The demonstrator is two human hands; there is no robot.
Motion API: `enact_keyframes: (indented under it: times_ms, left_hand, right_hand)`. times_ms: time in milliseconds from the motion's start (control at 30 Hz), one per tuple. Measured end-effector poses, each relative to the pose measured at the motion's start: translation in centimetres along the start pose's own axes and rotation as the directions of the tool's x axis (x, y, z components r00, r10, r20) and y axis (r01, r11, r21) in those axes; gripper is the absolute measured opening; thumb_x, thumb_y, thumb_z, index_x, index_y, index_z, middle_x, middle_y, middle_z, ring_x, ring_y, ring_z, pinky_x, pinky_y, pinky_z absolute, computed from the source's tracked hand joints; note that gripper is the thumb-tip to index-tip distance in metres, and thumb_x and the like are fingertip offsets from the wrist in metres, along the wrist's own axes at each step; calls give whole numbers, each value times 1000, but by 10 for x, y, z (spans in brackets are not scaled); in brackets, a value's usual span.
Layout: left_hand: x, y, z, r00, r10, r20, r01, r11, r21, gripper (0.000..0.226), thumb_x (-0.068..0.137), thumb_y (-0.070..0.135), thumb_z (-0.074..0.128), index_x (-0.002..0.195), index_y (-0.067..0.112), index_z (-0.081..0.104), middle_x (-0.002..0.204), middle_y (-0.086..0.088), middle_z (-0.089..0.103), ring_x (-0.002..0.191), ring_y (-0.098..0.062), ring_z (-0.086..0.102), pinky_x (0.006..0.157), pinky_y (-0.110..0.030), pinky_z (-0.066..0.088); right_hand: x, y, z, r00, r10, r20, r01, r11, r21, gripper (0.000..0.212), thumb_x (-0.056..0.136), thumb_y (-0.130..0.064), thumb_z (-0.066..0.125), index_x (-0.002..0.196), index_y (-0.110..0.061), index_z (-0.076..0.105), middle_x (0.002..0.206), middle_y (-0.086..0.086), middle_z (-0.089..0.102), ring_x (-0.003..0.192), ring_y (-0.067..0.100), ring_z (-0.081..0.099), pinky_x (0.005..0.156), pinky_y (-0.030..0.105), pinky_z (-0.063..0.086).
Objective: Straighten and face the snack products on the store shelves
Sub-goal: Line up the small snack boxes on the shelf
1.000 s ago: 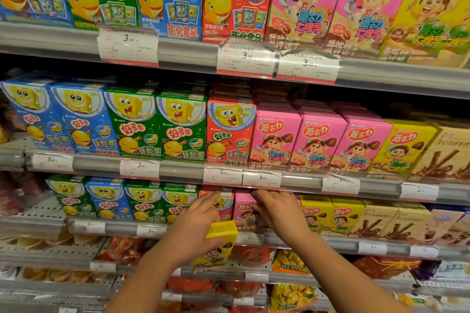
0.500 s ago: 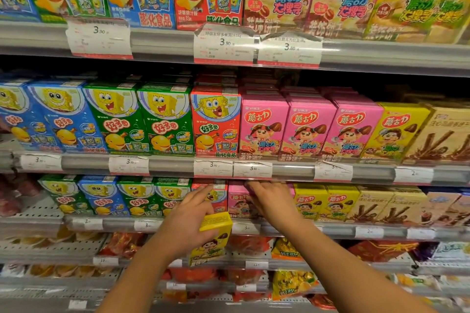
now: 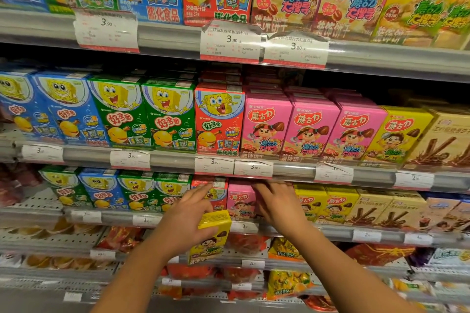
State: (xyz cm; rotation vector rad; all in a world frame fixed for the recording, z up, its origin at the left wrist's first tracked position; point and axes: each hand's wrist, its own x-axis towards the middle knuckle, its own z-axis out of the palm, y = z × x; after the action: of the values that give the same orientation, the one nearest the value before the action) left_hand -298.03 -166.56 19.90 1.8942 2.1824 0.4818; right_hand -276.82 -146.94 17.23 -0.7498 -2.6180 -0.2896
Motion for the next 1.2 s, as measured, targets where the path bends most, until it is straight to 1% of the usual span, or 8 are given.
enact_keyframes:
  times_ms: [300, 467, 567, 667, 767, 933, 1100, 1200]
  left_hand:
    - [3, 1, 0, 1000, -18, -5, 18, 999, -36, 33, 85, 64, 63, 101, 38, 50, 163, 23, 0, 156, -11, 4, 123, -38, 17]
    - [2, 16, 8, 995, -38, -89, 38, 999, -3, 43, 81, 76, 50, 108, 44, 53, 165, 17, 3, 155, -11, 1, 123, -40, 18]
    - [-1, 33, 23, 967, 28, -254, -33, 999, -16, 36, 83, 72, 56, 107, 45, 56, 165, 17, 17, 154, -9, 7, 120, -40, 21]
    - [-1, 61, 29, 961, 32, -275, -61, 993, -97, 41, 84, 72, 54, 116, 47, 58, 159, 25, 30, 151, -4, 20, 120, -38, 24]
    - [3, 91, 30, 966, 54, -253, -91, 986, -137, 50, 85, 77, 48, 124, 47, 58, 144, 32, 45, 139, 1, 36, 115, -36, 36]
    - [10, 137, 24, 958, 94, -272, -187, 922, -339, 31, 90, 61, 62, 115, 43, 60, 112, 27, 54, 109, -1, 54, 88, -26, 45]
    - [9, 144, 25, 977, -28, -212, -77, 878, -473, 48, 86, 61, 70, 129, 48, 51, 118, 29, 63, 110, 4, 59, 90, -23, 48]
    - [11, 147, 21, 985, -52, -161, -34, 871, -491, 44, 84, 56, 75, 123, 49, 55, 116, 33, 62, 109, 6, 59, 87, -19, 50]
  right_hand:
    - [-16, 0, -16, 998, -49, 31, 47, 996, 76, 56, 84, -28, 63, 139, -23, 52, 131, 6, 58, 115, 30, 56, 94, 46, 50]
    - [-53, -9, -30, 1000, 2, -12, 2, 933, 361, 40, 96, -33, 56, 135, -21, 57, 138, -1, 55, 124, 21, 53, 102, 38, 48]
    - [-71, -13, -40, 997, 69, 32, -76, 867, 492, 43, 100, -44, 52, 140, -29, 51, 143, -9, 50, 131, 13, 46, 108, 30, 41]
    - [-82, -11, -51, 991, 115, 67, -132, 797, 589, 51, 98, -50, 54, 146, -36, 43, 148, -18, 45, 140, 3, 36, 115, 26, 36]
    - [-87, -3, -66, 990, 110, 83, -138, 758, 637, 60, 95, -54, 57, 150, -39, 38, 150, -20, 43, 141, 1, 36, 114, 25, 36]
    - [-95, 15, -89, 993, 91, 79, -120, 687, 717, 62, 94, -48, 66, 150, -44, 40, 146, -24, 50, 134, -7, 44, 108, 15, 37]
    - [-106, 38, -107, 973, 219, 71, -197, 634, 748, 48, 91, -51, 69, 133, -57, 46, 132, -34, 55, 119, -12, 51, 95, 12, 43]
    - [-113, 52, -119, 954, 290, 80, -237, 562, 793, 46, 89, -50, 73, 130, -55, 51, 122, -24, 61, 113, 3, 58, 90, 23, 48]
